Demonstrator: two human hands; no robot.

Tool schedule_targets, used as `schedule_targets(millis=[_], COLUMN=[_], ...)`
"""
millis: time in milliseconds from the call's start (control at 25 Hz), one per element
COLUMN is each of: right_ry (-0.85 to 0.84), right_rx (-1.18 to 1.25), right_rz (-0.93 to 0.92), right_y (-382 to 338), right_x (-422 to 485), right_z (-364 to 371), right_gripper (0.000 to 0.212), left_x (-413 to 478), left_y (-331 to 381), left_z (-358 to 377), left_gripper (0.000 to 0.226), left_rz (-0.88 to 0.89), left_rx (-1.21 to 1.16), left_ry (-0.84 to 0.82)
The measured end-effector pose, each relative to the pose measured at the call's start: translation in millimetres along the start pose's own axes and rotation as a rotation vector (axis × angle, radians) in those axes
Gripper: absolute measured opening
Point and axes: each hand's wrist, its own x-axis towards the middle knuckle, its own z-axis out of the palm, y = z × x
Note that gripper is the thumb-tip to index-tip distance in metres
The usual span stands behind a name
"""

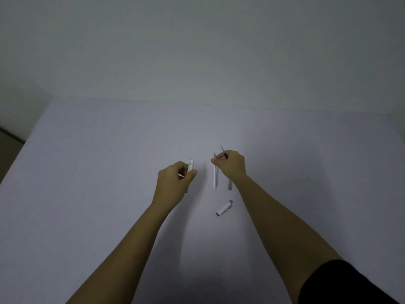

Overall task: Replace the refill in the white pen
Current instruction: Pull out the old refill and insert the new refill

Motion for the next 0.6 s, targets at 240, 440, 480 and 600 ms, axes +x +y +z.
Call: schedule_targets(millis=[240, 440, 480, 600], right_ry=[0.062, 0.058, 0.038, -0.036], right_rx=[-0.164, -0.186, -0.189, -0.203], right_rz=[0.079, 0.062, 0.069, 0.108], right_y=[14.3, 6.5, 5.7, 10.5], right_x=[22.9, 59.8, 67.5, 82.5], right_z=[16.8, 39.0, 45.9, 66.9], right_gripper=[0.021, 0.023, 0.023, 0.026], left_x=[15.0, 53.2, 59.6, 71.7], left_y=[-5.3, -17.2, -22.4, -40.0], left_z=[7.0, 7.0, 7.7, 11.2], left_gripper=[0.015, 0.015, 0.015, 0.015], left_rz=[-0.008, -0.023, -0.039, -0.101], left_rx=[-0.022, 0.0, 0.001, 0.013], left_ry=[-0.023, -0.003, -0.001, 0.001])
